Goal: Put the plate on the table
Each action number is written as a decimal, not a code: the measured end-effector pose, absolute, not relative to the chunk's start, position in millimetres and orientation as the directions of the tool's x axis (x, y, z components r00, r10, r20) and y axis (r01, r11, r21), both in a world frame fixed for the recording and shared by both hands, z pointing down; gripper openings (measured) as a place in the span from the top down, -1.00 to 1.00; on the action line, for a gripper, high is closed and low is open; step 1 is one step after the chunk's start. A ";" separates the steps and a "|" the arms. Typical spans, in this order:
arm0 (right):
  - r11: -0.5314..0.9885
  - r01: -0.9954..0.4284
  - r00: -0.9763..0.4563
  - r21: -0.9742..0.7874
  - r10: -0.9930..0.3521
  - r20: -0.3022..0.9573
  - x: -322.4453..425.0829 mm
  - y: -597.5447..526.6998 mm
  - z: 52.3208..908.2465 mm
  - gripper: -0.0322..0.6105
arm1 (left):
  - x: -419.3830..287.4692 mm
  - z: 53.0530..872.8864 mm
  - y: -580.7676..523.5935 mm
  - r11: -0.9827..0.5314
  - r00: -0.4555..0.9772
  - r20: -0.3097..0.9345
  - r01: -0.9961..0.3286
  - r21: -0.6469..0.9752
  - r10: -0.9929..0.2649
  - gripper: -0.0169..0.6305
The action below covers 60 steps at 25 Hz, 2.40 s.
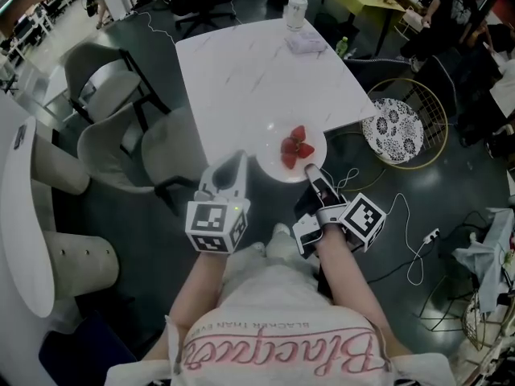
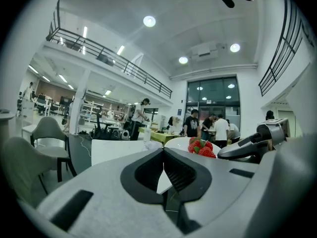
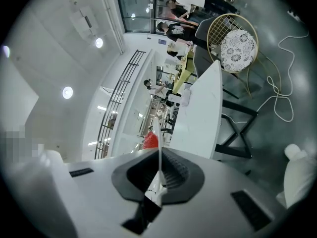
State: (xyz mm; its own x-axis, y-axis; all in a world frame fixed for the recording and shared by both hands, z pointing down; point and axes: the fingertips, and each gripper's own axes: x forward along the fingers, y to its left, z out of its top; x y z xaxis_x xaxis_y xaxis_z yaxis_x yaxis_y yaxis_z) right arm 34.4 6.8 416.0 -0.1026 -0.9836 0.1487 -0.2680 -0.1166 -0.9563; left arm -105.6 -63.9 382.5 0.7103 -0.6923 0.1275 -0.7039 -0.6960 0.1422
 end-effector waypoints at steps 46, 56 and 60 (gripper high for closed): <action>-0.235 -0.391 -0.429 -0.890 -0.809 0.402 208.5 -421.7 562.0 0.87 | 79.4 458.9 -425.3 -0.511 0.526 0.306 -0.849 0.135 -0.793 0.94; -0.291 -0.450 -0.424 -0.844 -0.763 0.488 187.4 -465.3 614.7 0.87 | 52.1 483.3 -450.4 -0.483 0.506 0.363 -0.861 0.157 -0.783 0.94; -0.302 -0.534 -0.381 -0.790 -0.748 0.543 191.2 -468.7 621.0 0.86 | 49.2 488.9 -453.8 -0.485 0.508 0.379 -0.859 0.164 -0.773 0.94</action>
